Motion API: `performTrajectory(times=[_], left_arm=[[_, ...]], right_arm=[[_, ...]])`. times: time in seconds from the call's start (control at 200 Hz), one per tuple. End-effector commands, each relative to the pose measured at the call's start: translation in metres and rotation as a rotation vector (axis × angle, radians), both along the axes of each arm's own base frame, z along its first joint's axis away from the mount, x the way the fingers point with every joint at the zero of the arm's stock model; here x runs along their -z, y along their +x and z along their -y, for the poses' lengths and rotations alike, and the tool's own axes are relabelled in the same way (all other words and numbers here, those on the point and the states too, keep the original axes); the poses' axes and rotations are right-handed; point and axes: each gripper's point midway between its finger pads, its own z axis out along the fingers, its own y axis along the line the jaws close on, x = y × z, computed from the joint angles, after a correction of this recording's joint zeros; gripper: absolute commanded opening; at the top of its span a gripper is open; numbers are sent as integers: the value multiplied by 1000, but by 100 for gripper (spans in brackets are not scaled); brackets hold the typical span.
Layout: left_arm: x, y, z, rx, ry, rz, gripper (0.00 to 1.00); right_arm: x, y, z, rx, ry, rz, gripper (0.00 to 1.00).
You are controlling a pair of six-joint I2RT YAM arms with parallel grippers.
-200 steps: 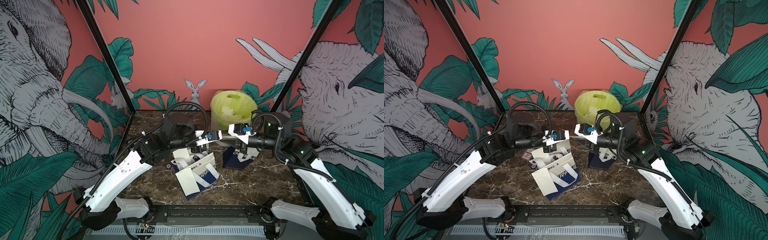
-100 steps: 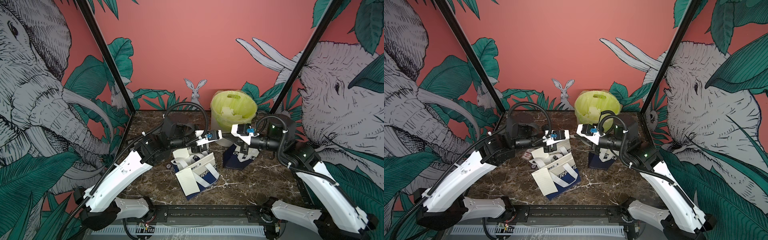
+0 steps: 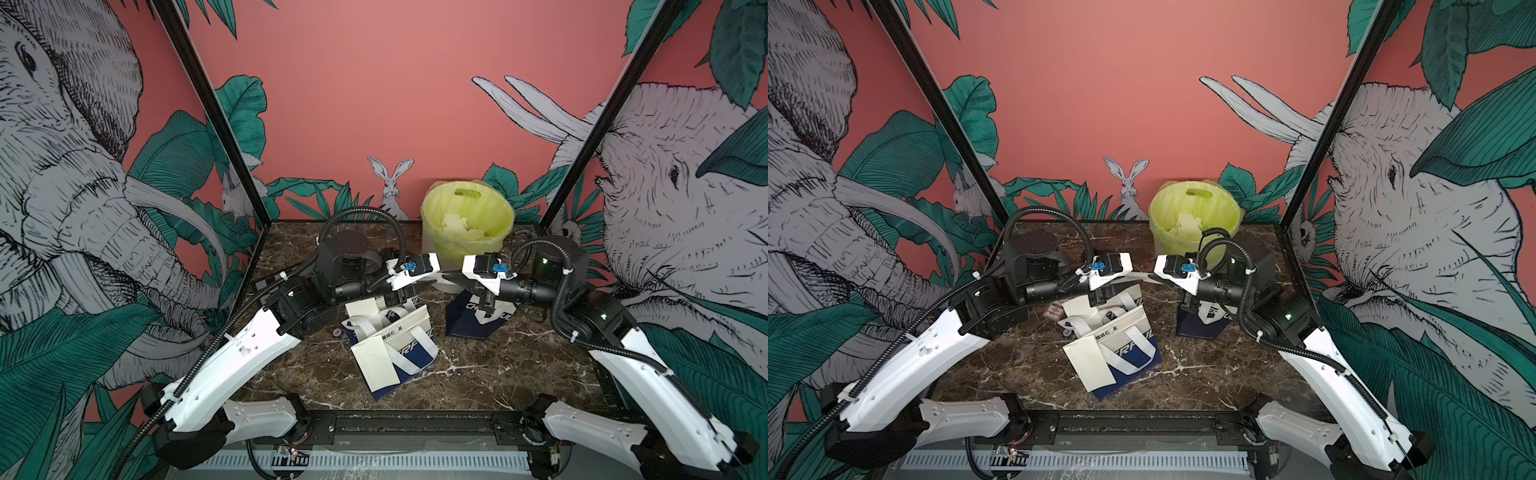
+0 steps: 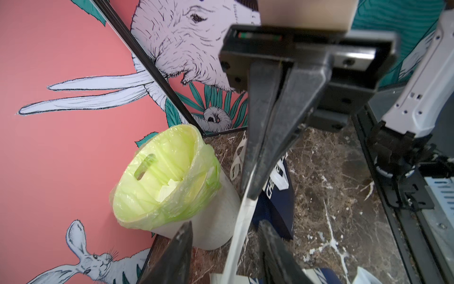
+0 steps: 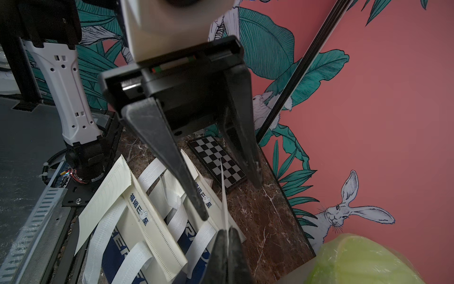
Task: Shred takeout receipts and throw away
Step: Shred the takeout receipt.
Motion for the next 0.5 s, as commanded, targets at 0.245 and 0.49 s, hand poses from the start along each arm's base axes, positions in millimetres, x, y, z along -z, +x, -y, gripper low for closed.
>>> performTrajectory(times=[0.245,0.49], left_arm=[[-16,-26,5,142,-60,-58,31],[-20,-30,4,163,-74,-63,24]], right_arm=[[-19,-16,2,-51,97,106,0],[-22,-18,2,-59,112,120,0]])
